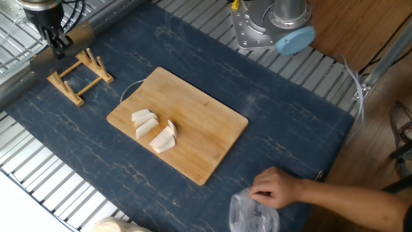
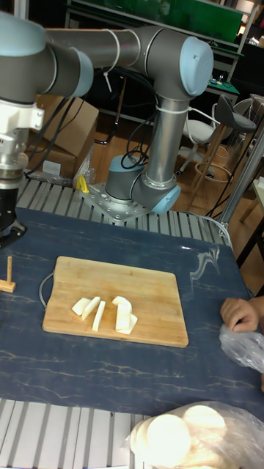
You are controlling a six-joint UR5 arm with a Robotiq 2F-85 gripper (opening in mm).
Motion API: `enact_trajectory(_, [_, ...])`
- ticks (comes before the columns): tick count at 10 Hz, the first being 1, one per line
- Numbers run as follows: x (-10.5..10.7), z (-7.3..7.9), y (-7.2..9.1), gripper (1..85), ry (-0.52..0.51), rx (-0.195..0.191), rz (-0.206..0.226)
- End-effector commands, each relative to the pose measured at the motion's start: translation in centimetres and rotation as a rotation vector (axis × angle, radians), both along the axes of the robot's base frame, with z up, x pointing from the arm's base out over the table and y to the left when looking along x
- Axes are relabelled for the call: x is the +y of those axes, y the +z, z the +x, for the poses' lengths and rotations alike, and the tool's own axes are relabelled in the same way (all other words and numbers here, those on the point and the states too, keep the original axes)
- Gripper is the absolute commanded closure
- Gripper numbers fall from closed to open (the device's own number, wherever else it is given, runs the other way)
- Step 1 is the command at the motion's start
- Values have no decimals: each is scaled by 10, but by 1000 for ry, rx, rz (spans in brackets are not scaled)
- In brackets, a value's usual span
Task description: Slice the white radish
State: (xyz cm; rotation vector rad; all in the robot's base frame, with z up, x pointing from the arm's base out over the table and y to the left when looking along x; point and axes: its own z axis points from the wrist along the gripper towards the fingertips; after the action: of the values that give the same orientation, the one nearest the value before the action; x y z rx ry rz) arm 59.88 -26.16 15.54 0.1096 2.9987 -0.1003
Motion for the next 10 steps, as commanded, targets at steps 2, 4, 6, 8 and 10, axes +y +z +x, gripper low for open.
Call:
enact_trajectory(2, [3, 10, -20, 847, 4, -55, 30])
enact_trajectory(4, [6, 12, -32, 847, 0, -74, 48])
enact_trajectory(6, [9, 15, -45, 847, 3, -111, 66])
enact_trajectory(8, [9, 10, -50, 847, 5, -123, 81])
enact_trajectory(10, [9, 9, -57, 847, 17, -144, 97])
